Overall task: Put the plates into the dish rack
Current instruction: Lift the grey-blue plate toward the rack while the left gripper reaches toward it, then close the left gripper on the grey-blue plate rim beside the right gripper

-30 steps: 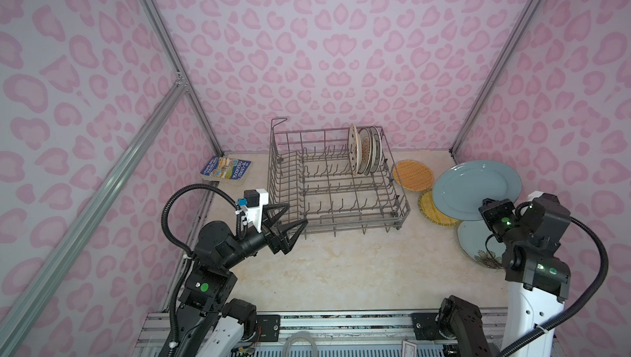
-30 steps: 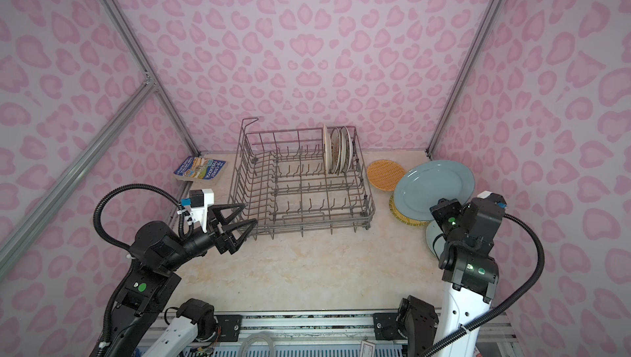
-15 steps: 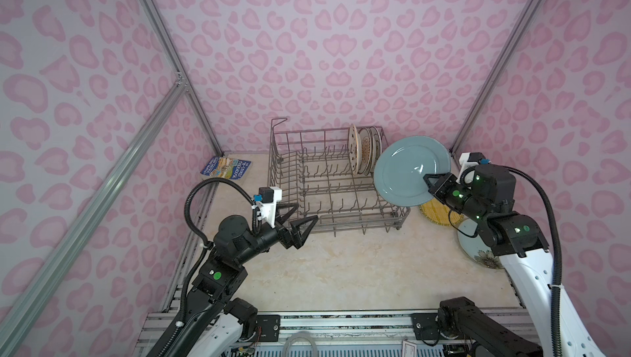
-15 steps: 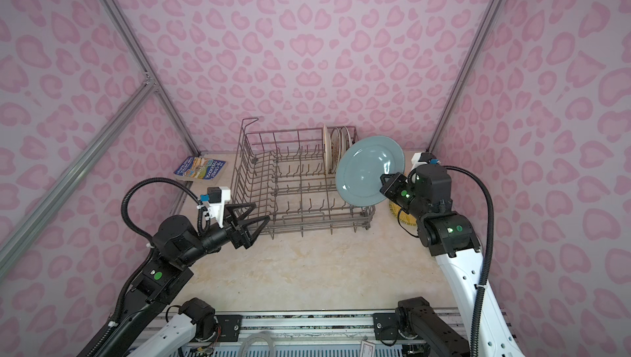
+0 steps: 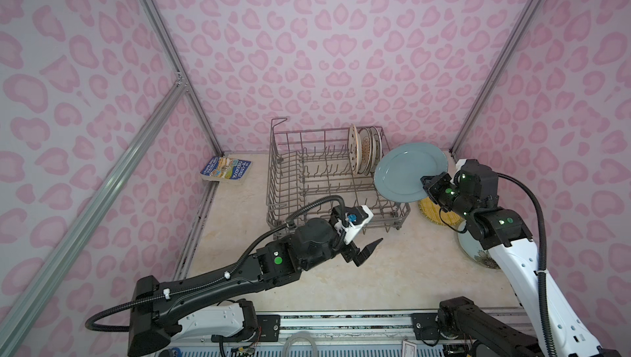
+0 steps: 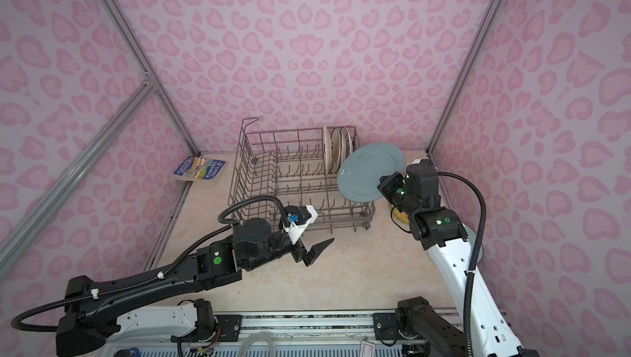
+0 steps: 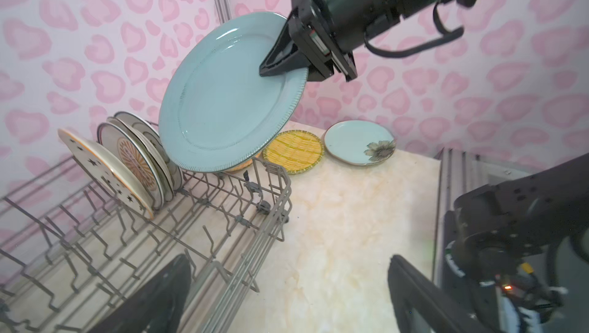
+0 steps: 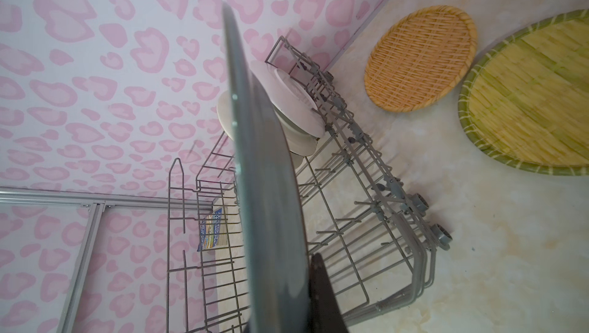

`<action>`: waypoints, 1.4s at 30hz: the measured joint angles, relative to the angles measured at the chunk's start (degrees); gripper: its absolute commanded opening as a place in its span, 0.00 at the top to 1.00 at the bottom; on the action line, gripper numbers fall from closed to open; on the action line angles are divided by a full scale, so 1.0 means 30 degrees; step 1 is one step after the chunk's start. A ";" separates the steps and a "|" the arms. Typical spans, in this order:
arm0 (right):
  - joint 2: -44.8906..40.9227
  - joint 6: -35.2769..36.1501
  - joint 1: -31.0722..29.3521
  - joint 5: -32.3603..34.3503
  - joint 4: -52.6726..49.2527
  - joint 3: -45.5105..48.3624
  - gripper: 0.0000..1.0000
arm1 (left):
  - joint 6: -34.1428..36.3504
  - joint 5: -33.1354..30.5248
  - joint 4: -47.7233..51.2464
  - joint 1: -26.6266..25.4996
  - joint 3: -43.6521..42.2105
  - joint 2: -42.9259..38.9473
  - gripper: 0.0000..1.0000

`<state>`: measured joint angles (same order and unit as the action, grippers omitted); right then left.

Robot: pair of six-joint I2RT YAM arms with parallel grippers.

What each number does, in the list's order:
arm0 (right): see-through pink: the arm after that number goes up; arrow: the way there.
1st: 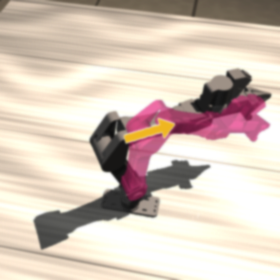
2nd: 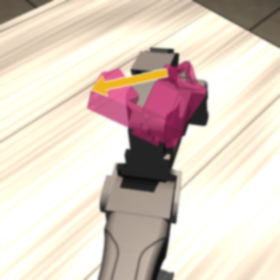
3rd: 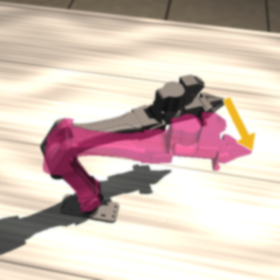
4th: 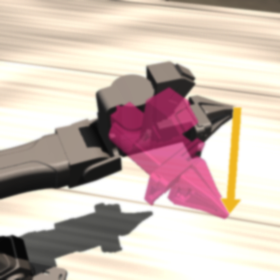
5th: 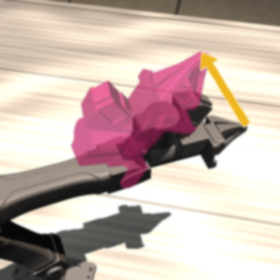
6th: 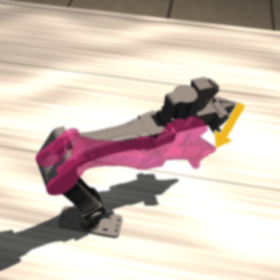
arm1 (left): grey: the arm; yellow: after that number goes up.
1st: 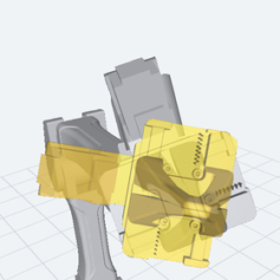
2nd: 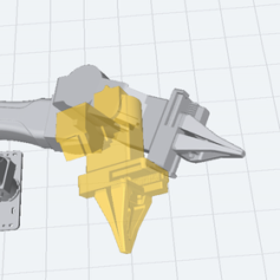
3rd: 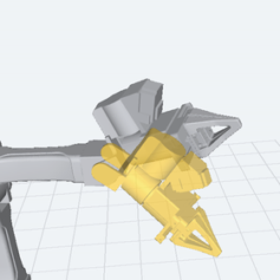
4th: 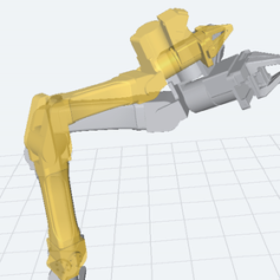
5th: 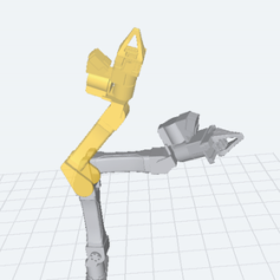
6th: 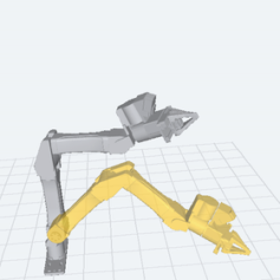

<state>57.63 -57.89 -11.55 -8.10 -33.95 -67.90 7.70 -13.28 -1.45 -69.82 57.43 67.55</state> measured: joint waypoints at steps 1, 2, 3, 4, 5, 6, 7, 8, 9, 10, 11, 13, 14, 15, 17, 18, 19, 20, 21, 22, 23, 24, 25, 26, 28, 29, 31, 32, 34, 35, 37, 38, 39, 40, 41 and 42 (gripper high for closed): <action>-0.0022 -0.0197 0.0000 0.0153 -0.0175 -0.0044 1.00 | 0.0780 -0.0627 -0.0124 -0.0262 0.0386 0.0597 0.02; -0.0051 -0.0393 0.0000 0.0182 -0.0328 -0.0044 1.00 | 0.1545 -0.1231 -0.0299 -0.0459 0.0823 0.1239 0.05; -0.0073 -0.0539 0.0000 0.0182 -0.0517 -0.0036 1.00 | 0.2098 -0.1756 -0.0372 -0.0627 0.1311 0.1821 0.09; -0.0109 -0.0663 -0.0007 0.0182 -0.0758 -0.0007 1.00 | 0.2674 -0.2346 -0.0430 -0.0787 0.1967 0.2528 0.12; -0.0204 -0.0823 -0.0007 0.0160 -0.0976 0.0051 1.00 | 0.3330 -0.2987 -0.0525 -0.0918 0.2674 0.3271 0.16; -0.0313 -0.0969 -0.0007 0.0160 -0.1151 0.0117 1.00 | 0.3701 -0.3475 -0.0546 -0.0998 0.3191 0.3767 0.19; -0.0466 -0.1020 -0.0007 0.0153 -0.1260 0.0240 1.00 | 0.4146 -0.3963 -0.0605 -0.1071 0.3767 0.4379 0.23; -0.0648 -0.1158 -0.0029 0.0109 -0.1326 0.0401 1.00 | 0.4539 -0.4342 -0.0641 -0.1144 0.4226 0.4867 0.25; -0.0780 -0.1282 -0.0044 0.0073 -0.1370 0.0525 1.00 | 0.4947 -0.4539 -0.0714 -0.1144 0.4554 0.5282 0.28; -0.0911 -0.1413 -0.0066 0.0036 -0.1399 0.0685 1.00 | 0.5319 -0.4714 -0.0707 -0.1173 0.4867 0.5712 0.30; -0.0976 -0.1515 -0.0102 0.0007 -0.1566 0.0729 1.00 | 0.5574 -0.4809 -0.0678 -0.1224 0.5136 0.6127 0.31; -0.1100 -0.1683 -0.0117 -0.0153 -0.1741 0.0831 1.00 | 0.6135 -0.4954 -0.0648 -0.1231 0.5676 0.6943 0.36; -0.1173 -0.1814 -0.0131 -0.0189 -0.1756 0.0896 1.00 | 0.6317 -0.5042 -0.0590 -0.1260 0.5923 0.7329 0.39; -0.1260 -0.1851 -0.0131 -0.0197 -0.1749 0.0962 1.00 | 0.6470 -0.5107 -0.0554 -0.1275 0.6149 0.7664 0.41; -0.1399 -0.1938 -0.0131 -0.0335 -0.1756 0.1064 1.00 | 0.6929 -0.5231 -0.0532 -0.1319 0.6666 0.8378 0.46; -0.1435 -0.1989 -0.0131 -0.0379 -0.1756 0.1086 1.00 | 0.6936 -0.5260 -0.0539 -0.1319 0.6841 0.8619 0.49; -0.1472 -0.1996 -0.0131 -0.0423 -0.1756 0.1107 1.00 | 0.7031 -0.5370 -0.0568 -0.1319 0.7031 0.8874 0.52; -0.1501 -0.2018 -0.0131 -0.0481 -0.1756 0.1137 1.00 | 0.7271 -0.5472 -0.0641 -0.1319 0.7206 0.9136 0.54; -0.1537 -0.2069 -0.0131 -0.0539 -0.1778 0.1144 1.00 | 0.7424 -0.5523 -0.0721 -0.1319 0.7337 0.9326 0.55; -0.1588 -0.2127 -0.0138 -0.0597 -0.1800 0.1144 1.00 | 0.7497 -0.5566 -0.0831 -0.1311 0.7475 0.9573 0.56; -0.1661 -0.2157 -0.0153 -0.0648 -0.1800 0.1144 1.00 | 0.7628 -0.5639 -0.0962 -0.1297 0.7599 0.9821 0.57; -0.1741 -0.2215 -0.0153 -0.0678 -0.1800 0.1144 1.00 | 0.7788 -0.5668 -0.1035 -0.1297 0.7715 1.0032 0.58; -0.1865 -0.2361 -0.0160 -0.0663 -0.1829 0.1144 1.00 | 0.7941 -0.5719 -0.1122 -0.1297 0.7825 1.0251 0.59; -0.1989 -0.2419 -0.0175 -0.0670 -0.1843 0.1173 1.00 | 0.8014 -0.5727 -0.1188 -0.1290 0.7934 1.0462 0.60; -0.2164 -0.2477 -0.0189 -0.0641 -0.2055 0.1173 1.00 | 0.8386 -0.5843 -0.1443 -0.1239 0.8116 1.0826 0.63; -0.2229 -0.2535 -0.0182 -0.0634 -0.2200 0.1173 1.00 | 0.8422 -0.5880 -0.1552 -0.1202 0.8240 1.1001 0.63; -0.2368 -0.2652 -0.0211 -0.0532 -0.2506 0.1173 1.00 | 0.8597 -0.5923 -0.1647 -0.1115 0.8451 1.1285 0.63; -0.2463 -0.2674 -0.0240 -0.0517 -0.2652 0.1173 1.00 | 0.8641 -0.5931 -0.1683 -0.1107 0.8553 1.1409 0.70; -0.2645 -0.2812 -0.0240 -0.0474 -0.2834 0.1173 1.00 | 0.8845 -0.6047 -0.1851 -0.1086 0.8714 1.1621 0.78; -0.2718 -0.2805 -0.0226 -0.0321 -0.2922 0.1173 1.00 | 0.9100 -0.6098 -0.1960 -0.1086 0.8816 1.1701 0.82; -0.2841 -0.2659 -0.0233 -0.0095 -0.3038 0.1173 1.00 | 1.0120 -0.6178 -0.1858 -0.1093 0.8925 1.1832 0.92; -0.2849 -0.2557 -0.0240 -0.0051 -0.3279 0.1173 1.00 | 1.0695 -0.6222 -0.1617 -0.1129 0.8925 1.1868 0.96; -0.2849 -0.2550 -0.0277 0.0117 -0.3665 0.1173 1.00 | 1.1227 -0.6113 -0.1319 -0.1180 0.8925 1.1890 0.97; -0.2827 -0.2557 -0.0328 0.0226 -0.3978 0.1173 1.00 | 1.1468 -0.6040 -0.1086 -0.1239 0.8925 1.1905 0.97; -0.2827 -0.2645 -0.0372 0.0255 -0.4102 0.1173 1.00 | 1.1511 -0.6025 -0.0976 -0.1290 0.8925 1.1905 0.97; -0.2834 -0.2769 -0.0415 0.0328 -0.4109 0.1173 1.00 | 1.1380 -0.6113 -0.0998 -0.1319 0.8925 1.1890 0.97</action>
<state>49.12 -66.19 -12.80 -7.11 -46.28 -64.38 41.85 -31.62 -4.45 -73.78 84.20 103.22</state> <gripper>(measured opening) 0.108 0.095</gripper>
